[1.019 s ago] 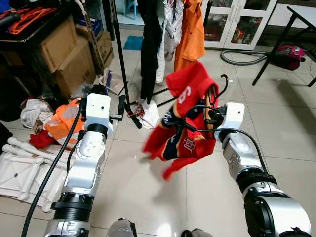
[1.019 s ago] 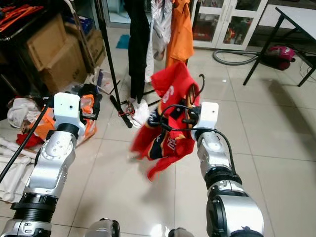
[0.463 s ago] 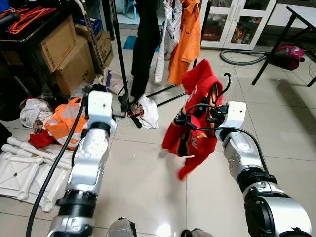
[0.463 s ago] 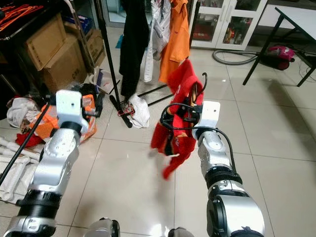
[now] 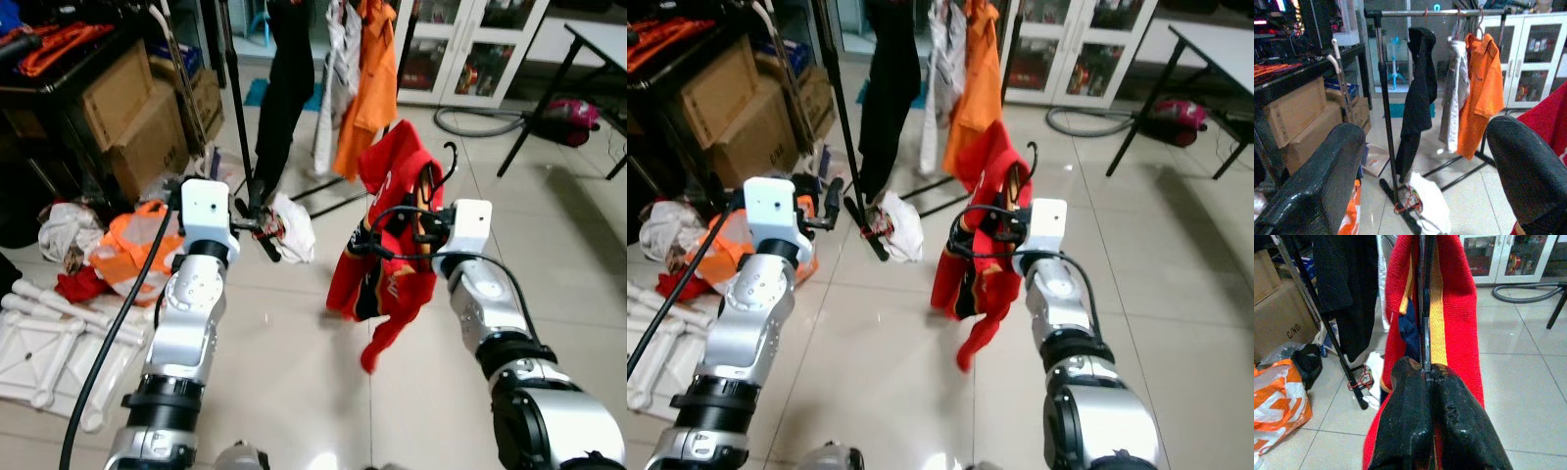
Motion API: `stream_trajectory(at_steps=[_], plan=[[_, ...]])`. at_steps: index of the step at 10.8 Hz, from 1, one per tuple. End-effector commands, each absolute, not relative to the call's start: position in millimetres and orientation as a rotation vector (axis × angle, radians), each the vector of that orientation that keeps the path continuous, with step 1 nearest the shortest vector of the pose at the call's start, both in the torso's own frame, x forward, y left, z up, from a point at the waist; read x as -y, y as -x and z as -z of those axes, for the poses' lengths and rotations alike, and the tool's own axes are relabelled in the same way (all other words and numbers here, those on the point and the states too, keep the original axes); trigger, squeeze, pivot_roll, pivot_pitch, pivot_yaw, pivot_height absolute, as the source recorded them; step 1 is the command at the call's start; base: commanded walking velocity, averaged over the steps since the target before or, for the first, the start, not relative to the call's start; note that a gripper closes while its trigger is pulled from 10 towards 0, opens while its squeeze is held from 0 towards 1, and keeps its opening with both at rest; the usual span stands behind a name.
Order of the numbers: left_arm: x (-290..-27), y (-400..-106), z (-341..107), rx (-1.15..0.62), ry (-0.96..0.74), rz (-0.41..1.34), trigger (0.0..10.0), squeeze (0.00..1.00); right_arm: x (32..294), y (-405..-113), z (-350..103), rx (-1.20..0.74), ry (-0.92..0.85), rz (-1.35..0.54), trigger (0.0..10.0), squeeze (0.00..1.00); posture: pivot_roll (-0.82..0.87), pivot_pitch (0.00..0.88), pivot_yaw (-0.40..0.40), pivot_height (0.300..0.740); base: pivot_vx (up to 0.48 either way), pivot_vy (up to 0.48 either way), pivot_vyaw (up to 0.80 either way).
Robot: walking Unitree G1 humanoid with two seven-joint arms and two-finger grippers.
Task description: Hang hanger
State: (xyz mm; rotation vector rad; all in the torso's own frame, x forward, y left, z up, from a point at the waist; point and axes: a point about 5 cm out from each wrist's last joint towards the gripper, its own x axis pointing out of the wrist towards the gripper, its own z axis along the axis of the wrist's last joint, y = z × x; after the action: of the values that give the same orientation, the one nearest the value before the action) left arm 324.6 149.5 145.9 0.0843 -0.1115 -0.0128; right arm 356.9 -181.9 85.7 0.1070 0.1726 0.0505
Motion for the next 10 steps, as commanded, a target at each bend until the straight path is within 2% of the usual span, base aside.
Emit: stream_trajectory(at_steps=[1, 10], plan=[[-150.7, -328.4, -147.0, 0.111, -0.091, 0.005, 10.0, 0.0, 177.1, -367.2, -107.9, -0.091, -0.091, -0.082, 0.0, 0.0, 0.06, 0.012, -0.038, 0.74, 0.405, 0.255, 0.0], [-146.5, -330.9, -145.4, 0.112, -0.082, 0.017, 10.0, 0.0, 170.9, -367.3, -105.8, -0.11, -0.078, -0.125, 0.0, 0.0, 0.06, 0.016, -0.052, 0.74, 0.41, 0.249, 0.0]])
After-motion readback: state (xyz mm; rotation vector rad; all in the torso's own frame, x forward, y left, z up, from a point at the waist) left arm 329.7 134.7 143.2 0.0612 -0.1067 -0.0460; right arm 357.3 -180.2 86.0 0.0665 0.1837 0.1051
